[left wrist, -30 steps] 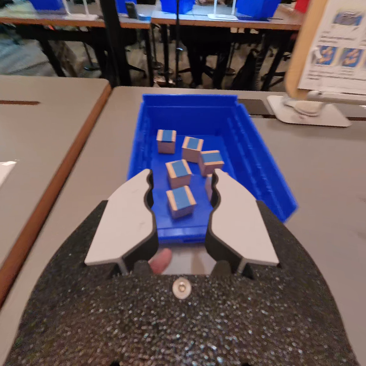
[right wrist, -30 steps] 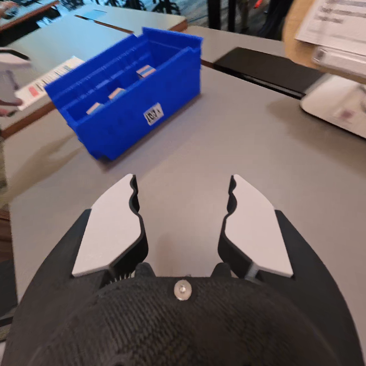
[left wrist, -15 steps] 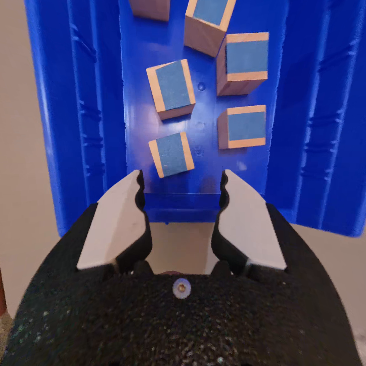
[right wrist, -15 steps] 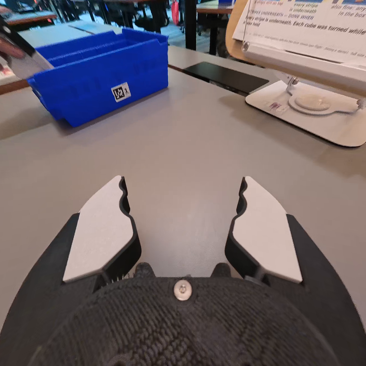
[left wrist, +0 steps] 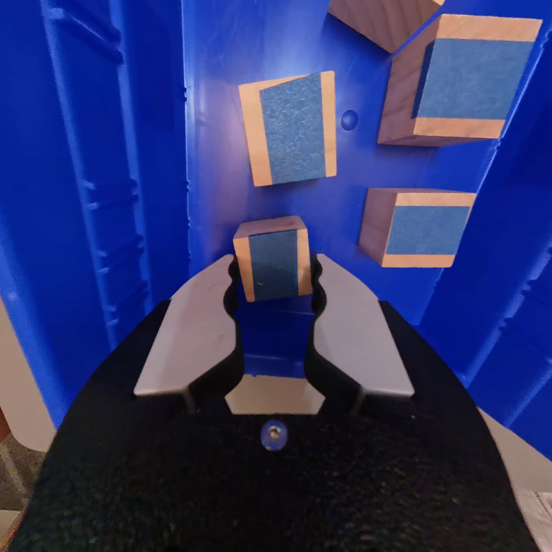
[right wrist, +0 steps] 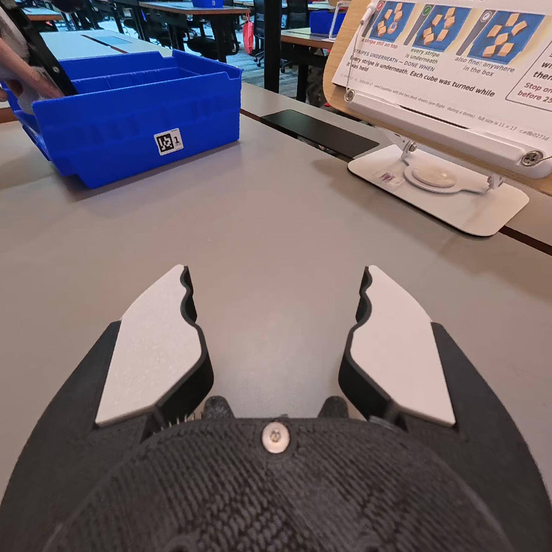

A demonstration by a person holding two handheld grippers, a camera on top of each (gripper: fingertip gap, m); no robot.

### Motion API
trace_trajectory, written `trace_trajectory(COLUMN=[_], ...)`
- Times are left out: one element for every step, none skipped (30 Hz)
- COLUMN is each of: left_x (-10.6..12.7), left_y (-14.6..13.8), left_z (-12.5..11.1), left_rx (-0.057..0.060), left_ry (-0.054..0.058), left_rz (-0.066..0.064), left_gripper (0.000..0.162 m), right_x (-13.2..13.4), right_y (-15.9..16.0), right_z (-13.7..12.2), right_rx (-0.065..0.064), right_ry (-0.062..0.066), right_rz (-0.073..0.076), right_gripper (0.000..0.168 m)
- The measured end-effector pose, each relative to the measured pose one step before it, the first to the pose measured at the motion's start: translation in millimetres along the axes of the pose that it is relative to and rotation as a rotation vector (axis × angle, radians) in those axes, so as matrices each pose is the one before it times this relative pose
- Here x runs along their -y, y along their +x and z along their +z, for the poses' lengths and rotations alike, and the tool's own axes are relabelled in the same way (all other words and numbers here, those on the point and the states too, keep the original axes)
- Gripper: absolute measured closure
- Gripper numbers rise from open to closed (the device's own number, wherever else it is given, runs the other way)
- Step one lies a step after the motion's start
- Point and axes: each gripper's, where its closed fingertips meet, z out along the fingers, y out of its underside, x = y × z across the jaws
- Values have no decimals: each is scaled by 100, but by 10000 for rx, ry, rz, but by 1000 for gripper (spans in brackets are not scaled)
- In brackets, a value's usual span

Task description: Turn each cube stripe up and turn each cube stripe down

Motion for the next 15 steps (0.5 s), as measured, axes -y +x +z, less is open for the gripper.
trace_trajectory(left_x=[43, 44, 23, 35, 41, 50, 35, 38, -6, -55, 43, 265, 463, 686, 904], left_y=[-36, -25, -6, -3, -20, -15, -43, -13, 10, 7, 79, 230, 480, 641, 658], left_z=[28, 20, 9, 22, 18, 12, 4, 11, -26, -82, -191, -493, -869, -1152, -1324], left_rx=[65, 58, 39, 14, -12, -32, -40, -60, -79, -76, -94, -158, -239, -259, -235], left_ry=[40, 46, 52, 55, 65, 94, 127, 149, 138, 110, 204, 389, 509, 620, 679], left_rz=[32, 98, 114, 86, 71, 76, 84, 70, 72, 108, 136, 65, 46, 128, 105], left_gripper=[116, 116, 116, 117, 117, 117, 117, 117, 117, 117, 117, 117, 117, 117, 117], right_x=[14, -22, -46, 5, 28, 13, 13, 33, 52, 20, 13, 17, 29, 42, 61], right_y=[-11, -40, -8, -20, -70, -89, -89, -122, -103, -83, -67, -53, -65, -103, -84], right_z=[6, 20, 26, 22, 11, 6, 7, 0, -4, 0, -2, 2, -6, -8, 12], right_rx=[30, 40, 9, 2, 15, 17, 15, 21, 13, 2, 9, 11, 36, 62, 65], right_ry=[32, 3, -11, 8, 22, 0, -20, -1, 27, 15, 10, 23, 38, 50, 53], right_rz=[54, 56, 44, 0, -32, -32, -35, -65, -86, -78, -55, -24, -1, 14, 33], right_gripper=[61, 62, 62, 62, 62, 62, 62, 62, 61, 61, 61, 61, 61, 60, 60])
